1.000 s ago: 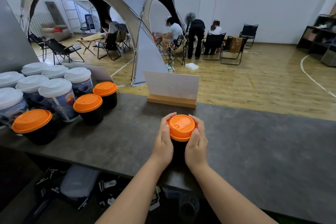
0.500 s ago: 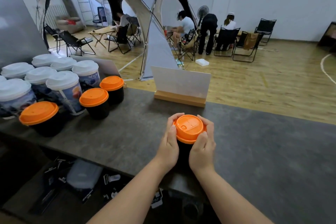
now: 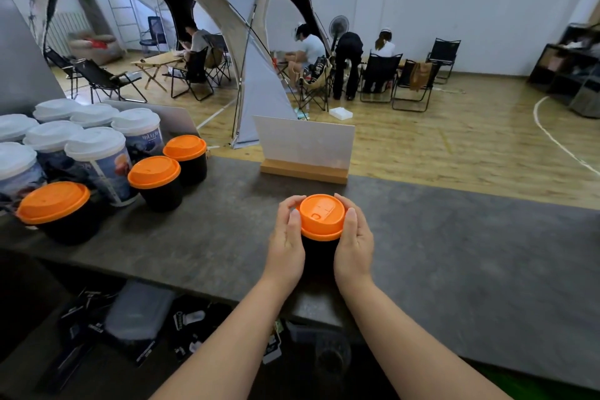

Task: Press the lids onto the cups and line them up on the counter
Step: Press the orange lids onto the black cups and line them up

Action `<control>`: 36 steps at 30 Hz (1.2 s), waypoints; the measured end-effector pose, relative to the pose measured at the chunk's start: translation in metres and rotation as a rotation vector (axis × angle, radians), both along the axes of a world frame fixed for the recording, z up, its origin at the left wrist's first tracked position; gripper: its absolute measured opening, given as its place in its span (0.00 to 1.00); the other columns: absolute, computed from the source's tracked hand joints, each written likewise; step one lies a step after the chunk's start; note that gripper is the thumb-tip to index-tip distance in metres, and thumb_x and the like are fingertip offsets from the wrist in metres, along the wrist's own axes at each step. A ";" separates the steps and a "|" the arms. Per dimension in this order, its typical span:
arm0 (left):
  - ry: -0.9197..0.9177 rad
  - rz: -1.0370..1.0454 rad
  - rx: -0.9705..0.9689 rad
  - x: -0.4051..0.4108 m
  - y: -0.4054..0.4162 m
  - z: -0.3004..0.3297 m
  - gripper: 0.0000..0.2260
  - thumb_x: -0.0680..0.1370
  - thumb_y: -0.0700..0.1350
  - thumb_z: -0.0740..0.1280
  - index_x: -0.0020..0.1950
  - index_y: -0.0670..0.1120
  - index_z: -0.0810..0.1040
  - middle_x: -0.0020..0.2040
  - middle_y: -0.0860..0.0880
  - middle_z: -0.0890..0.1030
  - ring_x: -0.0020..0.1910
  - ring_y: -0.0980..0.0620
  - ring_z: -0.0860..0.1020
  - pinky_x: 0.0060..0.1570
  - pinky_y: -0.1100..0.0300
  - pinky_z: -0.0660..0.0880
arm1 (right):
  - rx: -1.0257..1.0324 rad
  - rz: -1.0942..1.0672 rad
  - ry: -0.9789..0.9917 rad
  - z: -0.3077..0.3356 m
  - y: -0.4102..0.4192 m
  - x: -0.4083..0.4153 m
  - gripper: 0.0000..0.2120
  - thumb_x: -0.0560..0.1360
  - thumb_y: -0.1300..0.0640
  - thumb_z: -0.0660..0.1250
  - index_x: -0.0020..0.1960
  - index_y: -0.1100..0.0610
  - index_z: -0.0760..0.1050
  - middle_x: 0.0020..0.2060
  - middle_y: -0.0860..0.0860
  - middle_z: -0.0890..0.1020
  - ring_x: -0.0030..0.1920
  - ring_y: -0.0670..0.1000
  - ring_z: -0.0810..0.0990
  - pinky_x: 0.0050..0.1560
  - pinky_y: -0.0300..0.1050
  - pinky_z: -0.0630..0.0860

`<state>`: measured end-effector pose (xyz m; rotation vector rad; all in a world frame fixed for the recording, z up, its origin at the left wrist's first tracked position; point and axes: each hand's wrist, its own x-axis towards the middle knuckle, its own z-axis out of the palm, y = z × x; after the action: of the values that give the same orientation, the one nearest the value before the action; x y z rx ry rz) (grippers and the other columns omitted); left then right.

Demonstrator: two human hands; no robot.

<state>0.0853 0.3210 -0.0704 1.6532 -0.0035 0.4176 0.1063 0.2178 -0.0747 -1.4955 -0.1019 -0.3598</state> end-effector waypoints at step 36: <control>0.031 0.045 0.035 -0.009 0.002 0.001 0.09 0.82 0.56 0.48 0.58 0.57 0.64 0.57 0.49 0.74 0.55 0.54 0.76 0.52 0.60 0.75 | -0.112 0.082 -0.008 0.005 -0.004 -0.010 0.12 0.83 0.48 0.52 0.58 0.42 0.73 0.52 0.40 0.79 0.53 0.41 0.78 0.52 0.37 0.75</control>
<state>0.0767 0.3228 -0.0696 1.6967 0.0502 0.4285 0.0960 0.2142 -0.0695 -1.5950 -0.1925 -0.2979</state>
